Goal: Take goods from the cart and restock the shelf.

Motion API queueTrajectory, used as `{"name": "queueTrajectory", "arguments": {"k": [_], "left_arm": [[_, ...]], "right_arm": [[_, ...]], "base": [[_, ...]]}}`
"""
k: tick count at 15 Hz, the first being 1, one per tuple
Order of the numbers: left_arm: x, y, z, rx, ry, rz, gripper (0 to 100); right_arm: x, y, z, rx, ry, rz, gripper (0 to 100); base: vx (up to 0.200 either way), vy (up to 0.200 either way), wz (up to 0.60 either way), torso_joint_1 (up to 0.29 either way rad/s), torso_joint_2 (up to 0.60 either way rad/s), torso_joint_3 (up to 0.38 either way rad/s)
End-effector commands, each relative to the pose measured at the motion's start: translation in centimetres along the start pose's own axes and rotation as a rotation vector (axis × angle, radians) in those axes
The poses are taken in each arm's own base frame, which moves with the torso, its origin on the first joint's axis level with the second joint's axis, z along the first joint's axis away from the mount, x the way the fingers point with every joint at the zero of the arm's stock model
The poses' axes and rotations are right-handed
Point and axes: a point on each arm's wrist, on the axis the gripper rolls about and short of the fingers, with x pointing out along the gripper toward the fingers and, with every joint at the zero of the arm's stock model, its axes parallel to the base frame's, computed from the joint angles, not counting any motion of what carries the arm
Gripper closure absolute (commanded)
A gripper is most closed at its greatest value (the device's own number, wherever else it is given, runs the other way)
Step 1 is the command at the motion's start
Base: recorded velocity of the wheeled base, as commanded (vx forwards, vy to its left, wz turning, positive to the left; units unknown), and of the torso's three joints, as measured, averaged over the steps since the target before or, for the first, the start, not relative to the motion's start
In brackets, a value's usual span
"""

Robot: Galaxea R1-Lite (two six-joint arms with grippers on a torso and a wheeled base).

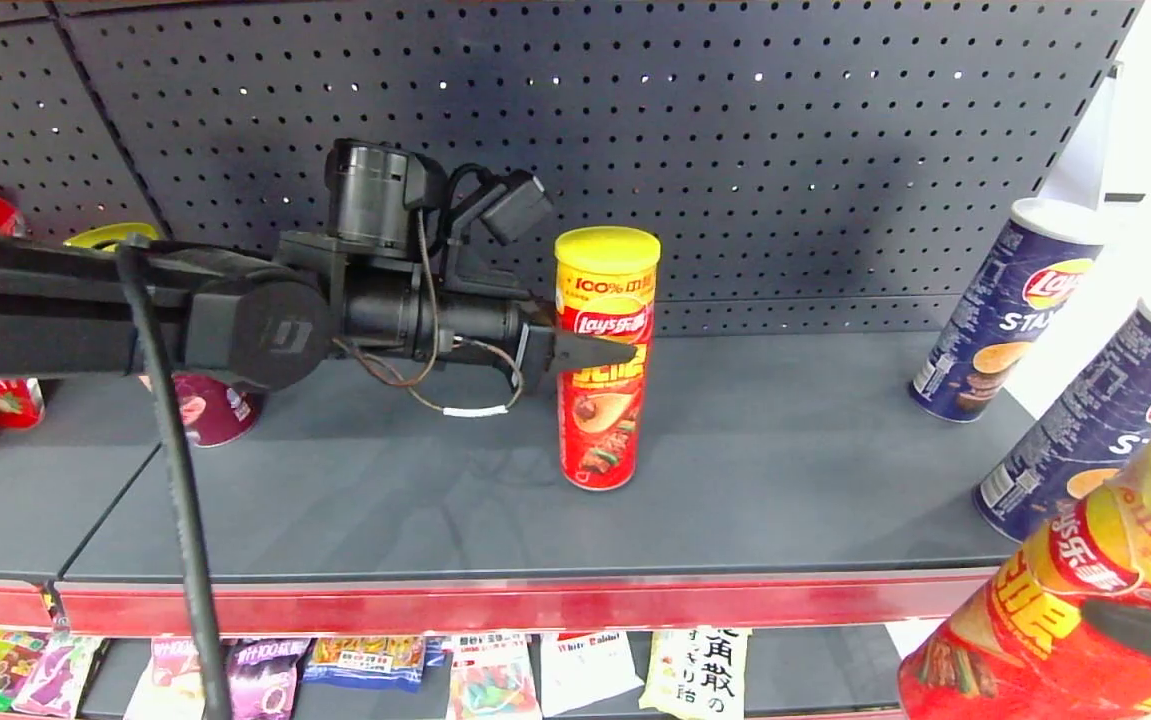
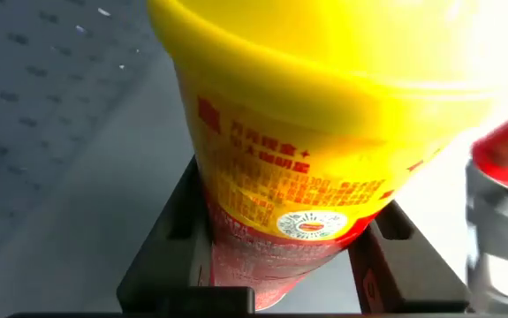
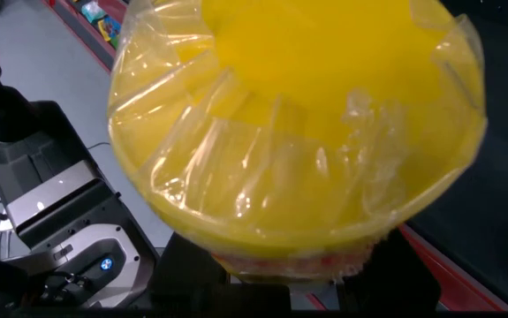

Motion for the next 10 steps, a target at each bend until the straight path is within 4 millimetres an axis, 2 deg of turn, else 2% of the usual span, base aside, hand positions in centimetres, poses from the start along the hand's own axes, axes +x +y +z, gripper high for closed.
{"name": "queueTrajectory", "arguments": {"k": [1,4,6,10], "left_arm": [[-1.4,-2.0,0.3,0.049,-0.005,-0.030,100],[-1.1,-2.5,-1.1,0.078,0.031,-0.048,100],[-1.3,-3.6,-1.4,0.074,0.041,-0.068,100],[-2.1,-4.4,-2.1,0.059,0.059,-0.072,100]], "right_arm": [[0.0,0.0,0.1,-0.003,-0.005,0.002,100],[-0.1,0.0,0.5,-0.008,-0.014,0.000,100],[-0.1,0.0,0.5,-0.008,-0.014,0.000,100],[-0.1,0.0,0.4,-0.008,-0.013,0.000,100]], "base": [[0.000,0.000,0.00,0.000,0.00,0.000],[0.000,0.000,0.00,0.000,0.00,0.000],[0.000,0.000,0.00,0.000,0.00,0.000],[0.000,0.000,0.00,0.000,0.00,0.000]]}}
